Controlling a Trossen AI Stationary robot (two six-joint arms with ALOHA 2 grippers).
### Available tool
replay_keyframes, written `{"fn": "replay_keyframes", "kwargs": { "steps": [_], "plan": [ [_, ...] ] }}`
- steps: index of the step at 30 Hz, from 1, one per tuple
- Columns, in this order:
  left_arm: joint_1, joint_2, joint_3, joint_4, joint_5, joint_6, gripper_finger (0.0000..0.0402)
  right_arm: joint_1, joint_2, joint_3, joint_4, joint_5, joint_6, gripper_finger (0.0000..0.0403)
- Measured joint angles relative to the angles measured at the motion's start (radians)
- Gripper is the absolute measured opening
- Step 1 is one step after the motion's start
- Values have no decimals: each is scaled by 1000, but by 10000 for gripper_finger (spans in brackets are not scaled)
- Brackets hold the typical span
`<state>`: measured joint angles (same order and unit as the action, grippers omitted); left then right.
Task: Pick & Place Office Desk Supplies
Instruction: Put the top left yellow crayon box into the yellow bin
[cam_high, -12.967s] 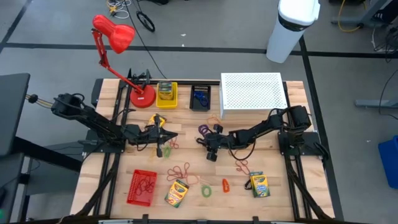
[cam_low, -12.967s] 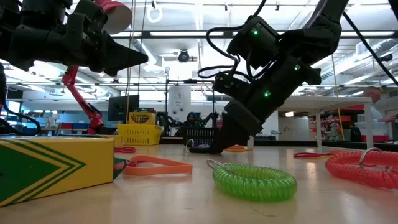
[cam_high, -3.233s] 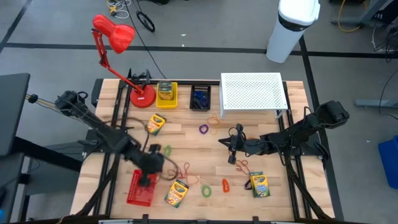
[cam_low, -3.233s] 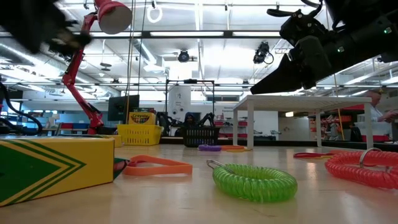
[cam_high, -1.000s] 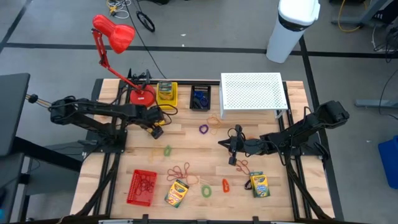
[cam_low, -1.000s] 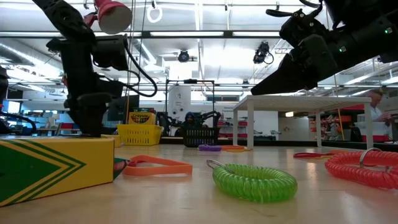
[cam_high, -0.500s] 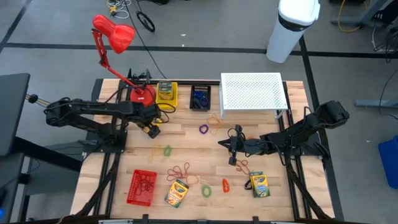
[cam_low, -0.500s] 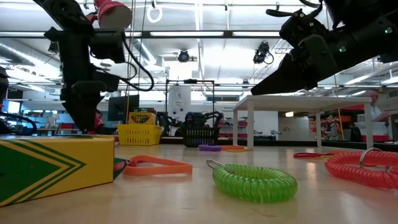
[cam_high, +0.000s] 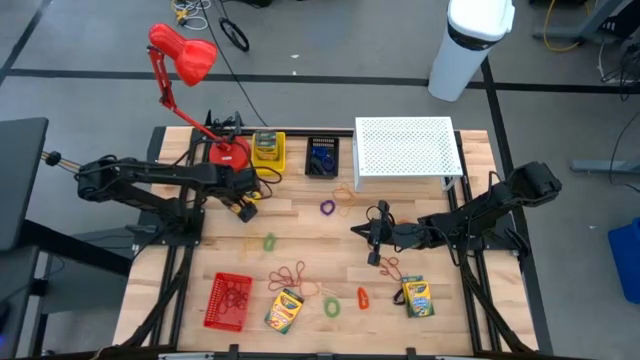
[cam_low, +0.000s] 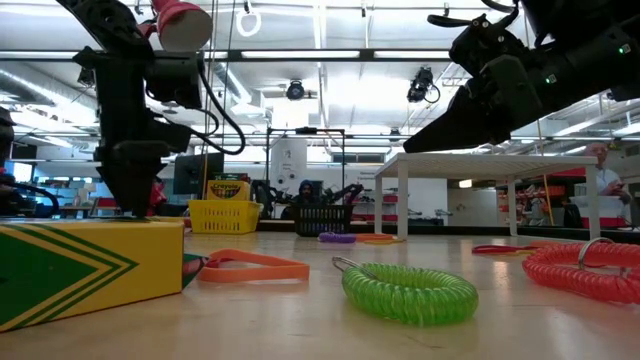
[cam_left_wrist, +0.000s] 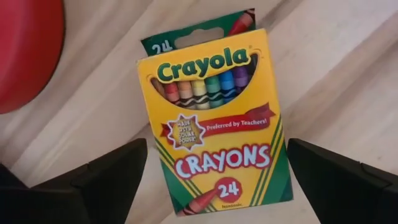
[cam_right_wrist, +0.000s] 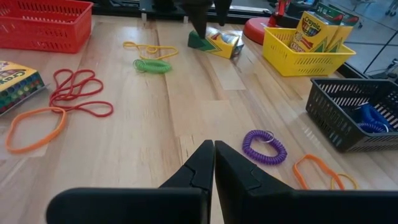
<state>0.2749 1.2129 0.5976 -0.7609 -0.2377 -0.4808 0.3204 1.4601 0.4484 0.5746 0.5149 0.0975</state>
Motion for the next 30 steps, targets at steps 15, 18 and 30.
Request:
{"fn": "replay_keyframes", "kwargs": {
  "steps": [15, 18, 30],
  "plan": [
    [34, -1, -93, 85, -5, 7, 397, 0, 0, 0, 0, -3, 0, 24],
    [33, -1, -93, 91, 1, 6, 389, 0, 0, 0, 0, -3, 0, 24],
    [17, -4, -92, 92, -9, 10, 322, 0, 0, 0, 0, -3, 0, 24]
  ]
}}
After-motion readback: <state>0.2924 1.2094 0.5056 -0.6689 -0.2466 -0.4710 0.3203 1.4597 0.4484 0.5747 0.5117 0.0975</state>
